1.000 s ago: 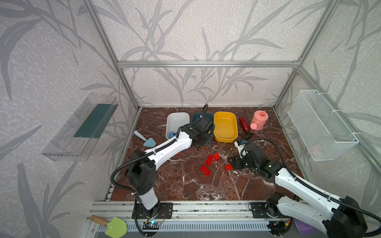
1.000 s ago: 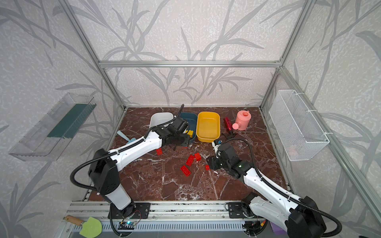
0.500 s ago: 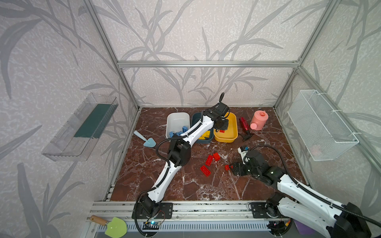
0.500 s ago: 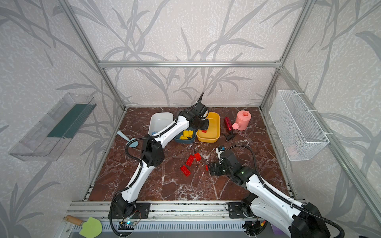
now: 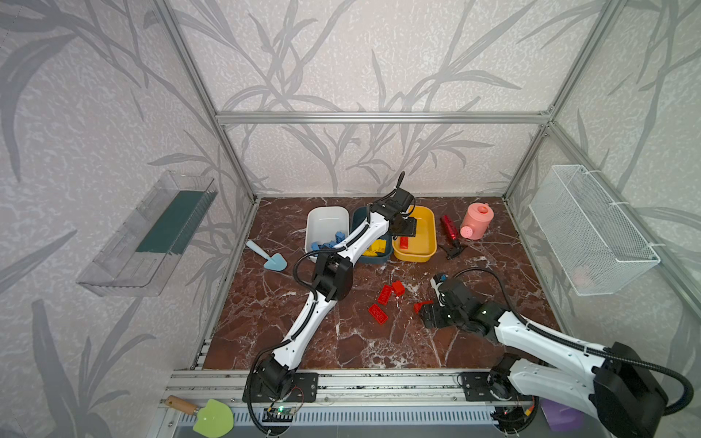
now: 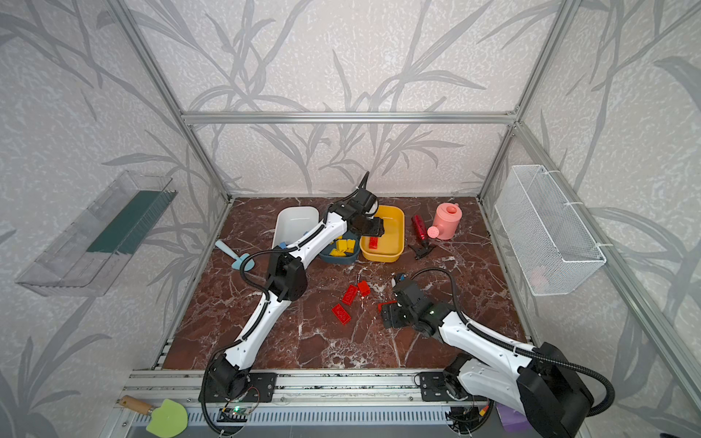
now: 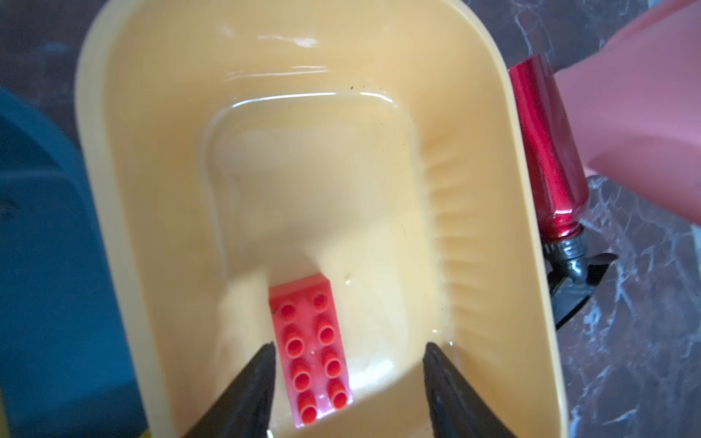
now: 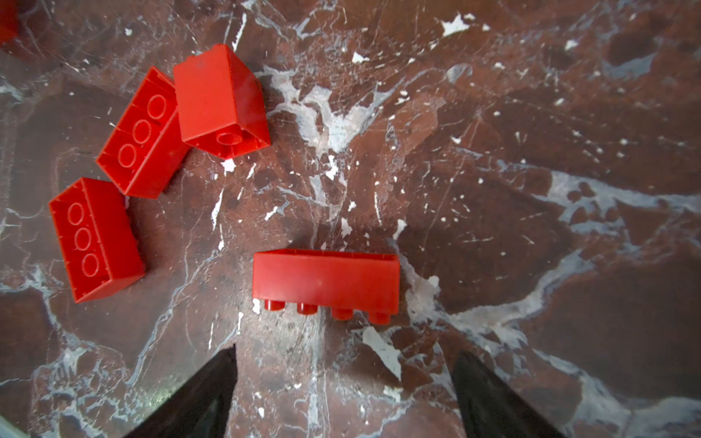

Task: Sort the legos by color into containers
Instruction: 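Drop the red brick into the yellow tub while the right gripper lowers, then withdraw the left arm while the right gripper grasps the red 2x4 brick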

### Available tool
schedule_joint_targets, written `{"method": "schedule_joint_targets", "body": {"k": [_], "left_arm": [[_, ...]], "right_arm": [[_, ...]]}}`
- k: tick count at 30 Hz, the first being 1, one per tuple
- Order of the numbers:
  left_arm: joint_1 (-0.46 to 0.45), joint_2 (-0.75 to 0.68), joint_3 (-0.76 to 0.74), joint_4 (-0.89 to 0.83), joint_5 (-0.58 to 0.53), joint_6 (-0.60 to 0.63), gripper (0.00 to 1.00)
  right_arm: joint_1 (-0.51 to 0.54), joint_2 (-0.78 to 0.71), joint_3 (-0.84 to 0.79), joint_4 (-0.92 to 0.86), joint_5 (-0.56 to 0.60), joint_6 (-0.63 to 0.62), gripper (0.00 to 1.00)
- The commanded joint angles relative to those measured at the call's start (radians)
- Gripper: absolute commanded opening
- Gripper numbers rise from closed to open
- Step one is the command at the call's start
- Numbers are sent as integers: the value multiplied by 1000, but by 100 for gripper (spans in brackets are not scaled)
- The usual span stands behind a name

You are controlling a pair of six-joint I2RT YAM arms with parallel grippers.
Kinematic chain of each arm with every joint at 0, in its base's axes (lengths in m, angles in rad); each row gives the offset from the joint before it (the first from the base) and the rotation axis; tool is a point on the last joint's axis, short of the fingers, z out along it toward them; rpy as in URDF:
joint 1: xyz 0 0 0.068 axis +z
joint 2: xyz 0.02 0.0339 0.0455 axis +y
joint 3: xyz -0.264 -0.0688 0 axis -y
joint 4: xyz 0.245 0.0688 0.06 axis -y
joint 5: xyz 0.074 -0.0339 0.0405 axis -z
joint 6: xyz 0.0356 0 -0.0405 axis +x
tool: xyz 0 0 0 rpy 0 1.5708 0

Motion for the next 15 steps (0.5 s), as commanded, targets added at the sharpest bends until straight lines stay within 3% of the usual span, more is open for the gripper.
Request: {"method": "schedule_joint_targets", "body": {"k": [1, 4, 9, 15], "left_arm": [[-6, -56, 23, -48, -16, 26, 71], [-8, -155, -80, -50, -53, 19, 72], [-16, -453, -535, 205, -75, -21, 72], [-25, -699, -841, 334, -98, -64, 72]], "right_arm": [[19, 53, 44, 6, 43, 34, 91], [43, 114, 82, 4, 93, 56, 95], [49, 197, 127, 11, 129, 71, 94], [51, 291, 171, 18, 167, 51, 84]]}}
